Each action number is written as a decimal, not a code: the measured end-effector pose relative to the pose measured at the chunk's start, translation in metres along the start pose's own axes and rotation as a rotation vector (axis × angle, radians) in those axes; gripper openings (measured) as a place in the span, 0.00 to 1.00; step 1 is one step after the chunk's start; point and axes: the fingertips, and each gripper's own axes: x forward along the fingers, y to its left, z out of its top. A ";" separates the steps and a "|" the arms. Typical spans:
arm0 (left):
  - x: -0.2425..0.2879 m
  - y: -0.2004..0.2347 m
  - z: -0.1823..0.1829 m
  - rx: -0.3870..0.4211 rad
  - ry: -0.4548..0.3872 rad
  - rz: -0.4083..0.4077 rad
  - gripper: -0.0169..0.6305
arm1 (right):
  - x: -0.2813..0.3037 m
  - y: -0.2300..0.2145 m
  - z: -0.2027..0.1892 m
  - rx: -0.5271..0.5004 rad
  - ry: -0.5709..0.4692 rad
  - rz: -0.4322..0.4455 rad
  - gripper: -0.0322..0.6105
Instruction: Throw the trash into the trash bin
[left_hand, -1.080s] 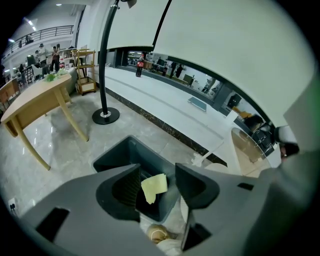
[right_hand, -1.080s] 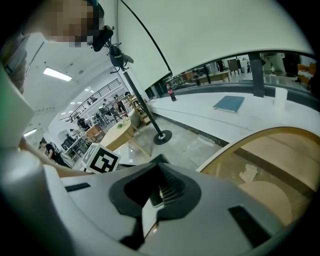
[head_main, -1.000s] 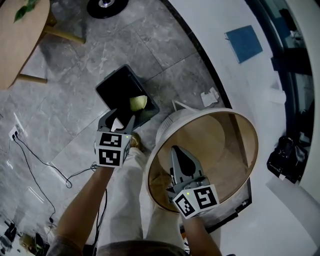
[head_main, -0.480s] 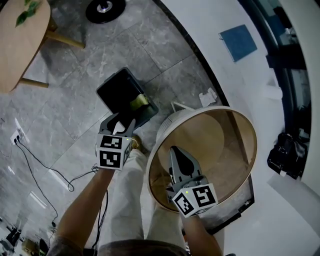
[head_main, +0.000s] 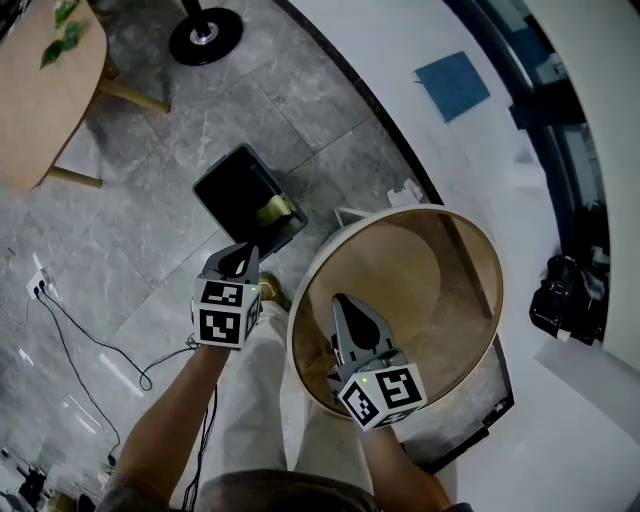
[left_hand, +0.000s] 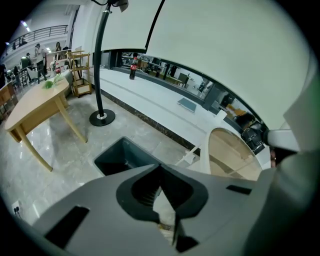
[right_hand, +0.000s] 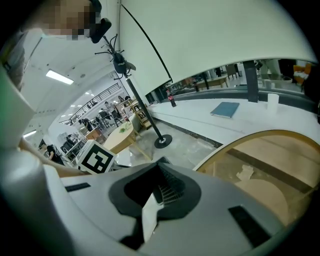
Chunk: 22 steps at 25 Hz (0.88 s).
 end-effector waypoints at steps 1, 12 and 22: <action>-0.007 -0.004 0.001 -0.002 -0.001 -0.002 0.06 | -0.005 0.003 0.002 0.003 -0.001 0.001 0.08; -0.167 -0.072 0.061 -0.005 -0.090 -0.022 0.06 | -0.098 0.057 0.074 -0.024 -0.069 0.071 0.08; -0.301 -0.182 0.106 0.124 -0.250 -0.106 0.06 | -0.213 0.096 0.136 -0.098 -0.147 0.146 0.08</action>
